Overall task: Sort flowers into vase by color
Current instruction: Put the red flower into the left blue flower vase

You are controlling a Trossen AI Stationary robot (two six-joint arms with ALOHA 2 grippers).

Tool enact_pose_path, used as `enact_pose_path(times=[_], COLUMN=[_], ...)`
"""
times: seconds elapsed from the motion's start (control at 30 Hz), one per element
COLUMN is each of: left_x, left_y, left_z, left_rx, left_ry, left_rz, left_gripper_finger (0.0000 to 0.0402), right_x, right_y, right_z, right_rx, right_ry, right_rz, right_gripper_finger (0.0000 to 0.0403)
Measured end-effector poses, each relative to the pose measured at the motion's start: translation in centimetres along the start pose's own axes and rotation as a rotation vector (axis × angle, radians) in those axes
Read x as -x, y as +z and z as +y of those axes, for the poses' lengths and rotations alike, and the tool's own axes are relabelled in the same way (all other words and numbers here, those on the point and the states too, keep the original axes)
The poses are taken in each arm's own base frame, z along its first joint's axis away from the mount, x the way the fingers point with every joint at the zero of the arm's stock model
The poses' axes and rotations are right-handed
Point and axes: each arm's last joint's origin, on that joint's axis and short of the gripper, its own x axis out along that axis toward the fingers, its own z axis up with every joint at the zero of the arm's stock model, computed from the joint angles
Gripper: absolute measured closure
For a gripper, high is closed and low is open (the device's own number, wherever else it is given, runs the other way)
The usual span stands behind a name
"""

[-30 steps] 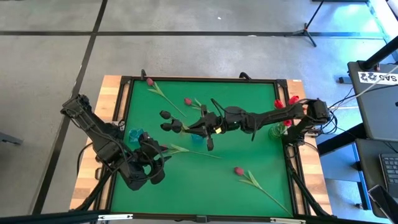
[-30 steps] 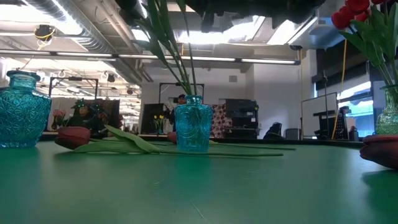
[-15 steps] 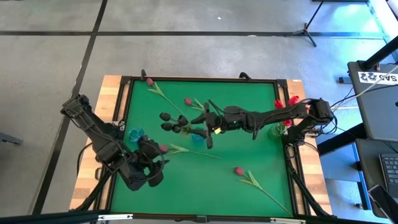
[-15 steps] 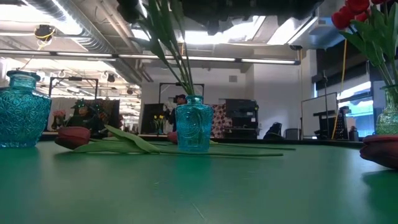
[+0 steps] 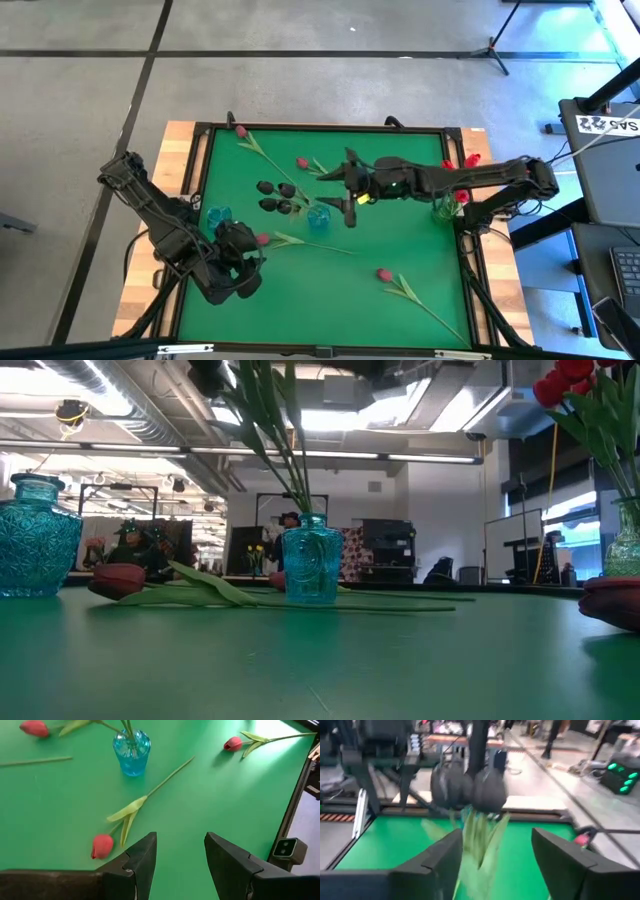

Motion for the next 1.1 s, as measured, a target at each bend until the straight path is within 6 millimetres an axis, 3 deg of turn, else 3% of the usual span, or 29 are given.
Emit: enact_pose_path(times=[0.3,0.67,0.87,1.1], left_x=[-0.3,-3.4,-6.5,-11.7], left_y=[-0.7,-4.9,-5.8,-4.9], left_z=[-0.4,-3.1,-3.8,-4.0], left_rx=[0.366,0.599,0.618,0.761], left_ry=[0.014,0.117,0.217,0.313], left_rz=[0.007,0.023,0.0,-0.069], left_gripper_finger=[0.0239,0.0239,0.0239,0.0239], right_x=[3.4,5.8,7.5,9.9], right_y=[3.7,6.4,8.2,10.1], right_z=[-0.6,0.8,3.3,6.8], right_rx=[-0.011,-0.047,-0.118,-0.197], right_ry=[-0.077,-0.066,-0.035,-0.024], right_rz=[-0.09,-0.145,-0.165,-0.143], right_gripper_finger=[0.01,0.0104,0.0105,0.0105])
